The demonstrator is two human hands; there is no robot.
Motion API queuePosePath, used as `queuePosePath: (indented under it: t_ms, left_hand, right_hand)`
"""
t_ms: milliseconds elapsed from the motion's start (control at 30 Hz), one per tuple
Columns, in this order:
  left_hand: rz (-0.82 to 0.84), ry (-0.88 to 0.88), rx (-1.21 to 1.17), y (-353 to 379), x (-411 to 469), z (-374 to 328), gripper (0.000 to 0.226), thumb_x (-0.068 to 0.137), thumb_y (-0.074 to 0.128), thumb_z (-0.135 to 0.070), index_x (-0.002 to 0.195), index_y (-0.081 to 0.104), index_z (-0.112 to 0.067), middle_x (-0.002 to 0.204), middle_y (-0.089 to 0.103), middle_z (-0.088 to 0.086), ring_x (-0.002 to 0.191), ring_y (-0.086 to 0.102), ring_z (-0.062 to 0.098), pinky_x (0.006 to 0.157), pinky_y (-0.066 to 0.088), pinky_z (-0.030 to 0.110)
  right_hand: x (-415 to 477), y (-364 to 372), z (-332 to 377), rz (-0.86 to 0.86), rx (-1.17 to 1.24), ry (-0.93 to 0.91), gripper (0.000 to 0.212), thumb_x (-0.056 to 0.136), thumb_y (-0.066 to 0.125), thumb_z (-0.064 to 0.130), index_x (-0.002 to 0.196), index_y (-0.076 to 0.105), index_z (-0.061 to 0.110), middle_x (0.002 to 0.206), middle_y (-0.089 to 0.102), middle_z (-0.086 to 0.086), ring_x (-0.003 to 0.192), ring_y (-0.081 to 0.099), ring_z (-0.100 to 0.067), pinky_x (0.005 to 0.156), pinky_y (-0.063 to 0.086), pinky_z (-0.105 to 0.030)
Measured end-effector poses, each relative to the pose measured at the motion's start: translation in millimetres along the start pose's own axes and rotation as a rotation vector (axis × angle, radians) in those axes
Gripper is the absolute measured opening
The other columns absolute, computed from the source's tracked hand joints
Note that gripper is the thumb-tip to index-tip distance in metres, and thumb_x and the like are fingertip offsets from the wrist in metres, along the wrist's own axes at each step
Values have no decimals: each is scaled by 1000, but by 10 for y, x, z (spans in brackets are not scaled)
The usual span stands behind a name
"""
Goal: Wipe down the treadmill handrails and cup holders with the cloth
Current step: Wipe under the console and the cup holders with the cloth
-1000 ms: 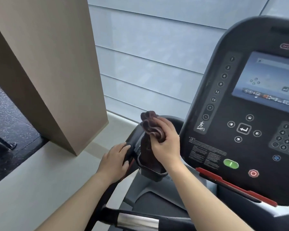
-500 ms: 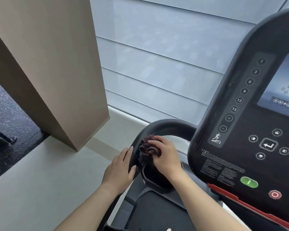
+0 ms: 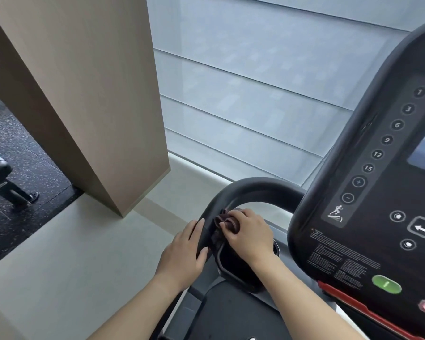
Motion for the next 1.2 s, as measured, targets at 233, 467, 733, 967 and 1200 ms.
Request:
queuePosePath:
  t_ms: [233,467,733,967,1200]
  left_hand:
    - [-2,-4,-2,-11,0,7,64,90,36,-46,145,9,-30,154,18,-9,134,30,13,99,43,32]
    - [-3,-13,-14,-10,5,10,63,90,37,-45,145,9,-30,153,19,-10,133,32,14,97,44,31]
    - [5,-32,-2,-39,1,2,64,91,38,-46,146,9,-31,153,19,-12,133,32,12,93,45,30]
    - [23,-37,-9,-66,0,-27,62,91,38,-42,145,12,-30,152,20,-12,129,35,14,89,48,34]
    - [34,-45,-11,-95,-10,-48,61,92,40,-41,145,13,-29,152,21,-12,129,36,15,90,47,35]
  right_hand:
    - [1,-97,-144,-16,80,-32,28,86,58,38,112,63,28,109,62,8,98,55,-20,75,48,-33]
    - [-101,-99,11,-27,79,-99,24,88,58,26,111,64,22,111,61,3,99,54,-22,80,47,-31]
    - [-294,-839,83,-270,317,-138,21,84,66,23,106,66,25,107,63,12,98,60,-8,85,45,-21]
    - [-699,-915,-154,-348,356,-55,20,85,66,21,104,66,28,106,63,14,100,59,-4,87,44,-17]
    - [-885,-690,-328,-242,144,34,30,89,60,28,119,63,27,112,60,6,100,57,-17,80,46,-21]
Point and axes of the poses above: each hand's wrist, its own x-axis towards the middle knuckle, its own y-axis out of the palm, z = x × y, the point moved 5 cm from there along x, towards the middle knuckle
